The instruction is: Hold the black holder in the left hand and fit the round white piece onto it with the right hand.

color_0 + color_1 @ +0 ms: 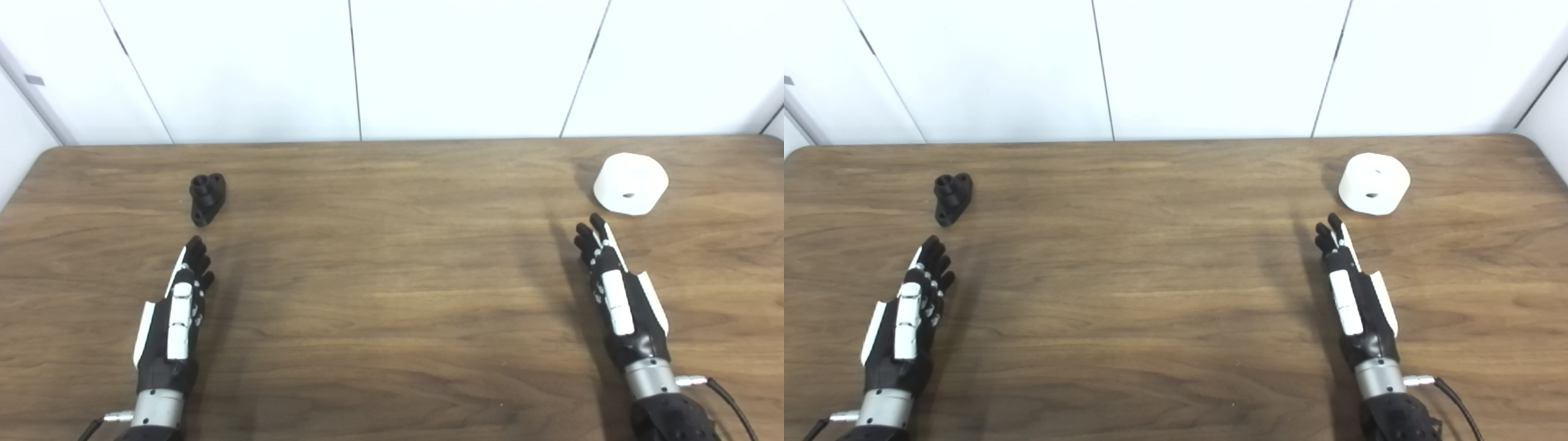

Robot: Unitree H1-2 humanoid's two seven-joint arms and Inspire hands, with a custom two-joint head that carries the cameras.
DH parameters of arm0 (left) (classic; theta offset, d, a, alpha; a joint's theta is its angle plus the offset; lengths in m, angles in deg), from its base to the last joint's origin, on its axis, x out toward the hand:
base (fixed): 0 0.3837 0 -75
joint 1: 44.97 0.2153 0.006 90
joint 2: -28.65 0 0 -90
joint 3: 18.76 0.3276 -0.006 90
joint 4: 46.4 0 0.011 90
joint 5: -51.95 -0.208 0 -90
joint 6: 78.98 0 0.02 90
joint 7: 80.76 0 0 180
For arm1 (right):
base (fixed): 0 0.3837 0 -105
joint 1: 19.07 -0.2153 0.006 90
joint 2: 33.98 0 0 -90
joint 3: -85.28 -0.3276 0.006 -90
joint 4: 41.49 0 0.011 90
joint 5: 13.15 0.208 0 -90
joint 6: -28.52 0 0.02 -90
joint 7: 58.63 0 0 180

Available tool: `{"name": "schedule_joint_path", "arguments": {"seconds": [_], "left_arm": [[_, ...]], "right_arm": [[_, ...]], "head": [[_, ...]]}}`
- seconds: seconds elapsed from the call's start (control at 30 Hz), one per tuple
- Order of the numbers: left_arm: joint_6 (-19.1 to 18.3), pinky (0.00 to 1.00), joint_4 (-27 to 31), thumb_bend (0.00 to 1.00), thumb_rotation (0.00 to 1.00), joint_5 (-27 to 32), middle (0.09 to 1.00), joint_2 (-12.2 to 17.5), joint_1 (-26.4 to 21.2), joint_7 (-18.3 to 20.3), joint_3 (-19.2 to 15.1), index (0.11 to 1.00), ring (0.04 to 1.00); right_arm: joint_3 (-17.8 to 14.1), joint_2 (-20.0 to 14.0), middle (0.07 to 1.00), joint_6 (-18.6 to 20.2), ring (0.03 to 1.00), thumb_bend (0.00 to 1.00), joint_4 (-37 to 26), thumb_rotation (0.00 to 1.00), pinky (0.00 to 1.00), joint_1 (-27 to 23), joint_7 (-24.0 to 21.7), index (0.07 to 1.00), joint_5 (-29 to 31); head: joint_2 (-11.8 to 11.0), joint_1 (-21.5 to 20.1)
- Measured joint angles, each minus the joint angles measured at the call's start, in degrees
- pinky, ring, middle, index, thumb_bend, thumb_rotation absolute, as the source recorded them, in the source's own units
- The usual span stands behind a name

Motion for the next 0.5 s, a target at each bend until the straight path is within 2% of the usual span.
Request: {"name": "schedule_joint_path", "arguments": {"seconds": [0.3,0.5], "left_arm": [[-0.16,1.0,0.15,0.33,1.0,-0.03,1.0,0.0,0.02,-0.01,0.02,0.999,1.0],[0.24,1.0,-0.06,0.35,1.0,-0.29,1.0,0.01,0.01,0.0,0.09,0.994,1.0]], "right_arm": [[0.0,0.0,0.956,-0.01,0.954,0.57,0.0,1.0,1.0,0.02,0.06,1.0,-0.06],[-0.01,0.0,0.962,-0.06,0.957,0.57,0.04,1.0,1.0,0.01,0.05,1.0,-0.05]], "head": [[-0.26,0.26],[-0.7,1.14]]}}
